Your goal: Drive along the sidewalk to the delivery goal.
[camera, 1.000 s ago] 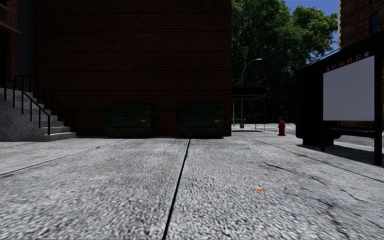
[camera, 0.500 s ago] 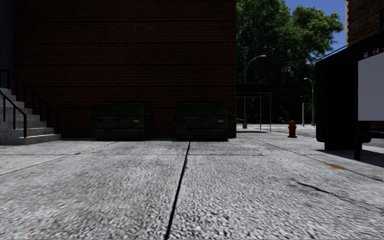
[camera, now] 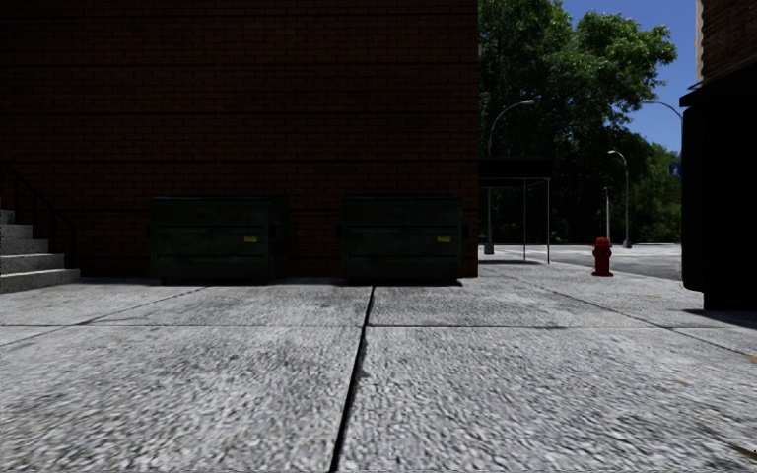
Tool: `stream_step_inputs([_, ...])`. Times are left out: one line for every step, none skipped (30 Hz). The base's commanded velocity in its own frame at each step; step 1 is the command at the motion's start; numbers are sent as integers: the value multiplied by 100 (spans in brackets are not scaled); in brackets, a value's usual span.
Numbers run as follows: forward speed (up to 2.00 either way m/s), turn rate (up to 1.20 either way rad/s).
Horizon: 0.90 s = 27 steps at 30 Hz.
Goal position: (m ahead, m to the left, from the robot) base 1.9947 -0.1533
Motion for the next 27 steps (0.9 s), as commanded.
stream_step_inputs([200,0])
stream_step_inputs([200,0])
stream_step_inputs([200,0])
stream_step_inputs([200,0])
stream_step_inputs([200,0])
stream_step_inputs([200,0])
stream_step_inputs([200,0])
stream_step_inputs([200,0])
stream_step_inputs([200,0])
stream_step_inputs([200,0])
stream_step_inputs([200,0])
stream_step_inputs([200,0])
stream_step_inputs([200,0])
stream_step_inputs([200,0])
stream_step_inputs([200,0])
stream_step_inputs([200,0])
stream_step_inputs([200,0])
stream_step_inputs([194,0])
stream_step_inputs([194,0])
stream_step_inputs([184,0])
stream_step_inputs([169,0])
stream_step_inputs([157,0])
stream_step_inputs([144,0])
stream_step_inputs([144,0])
stream_step_inputs([136,0])
stream_step_inputs([128,0])
stream_step_inputs([116,0])
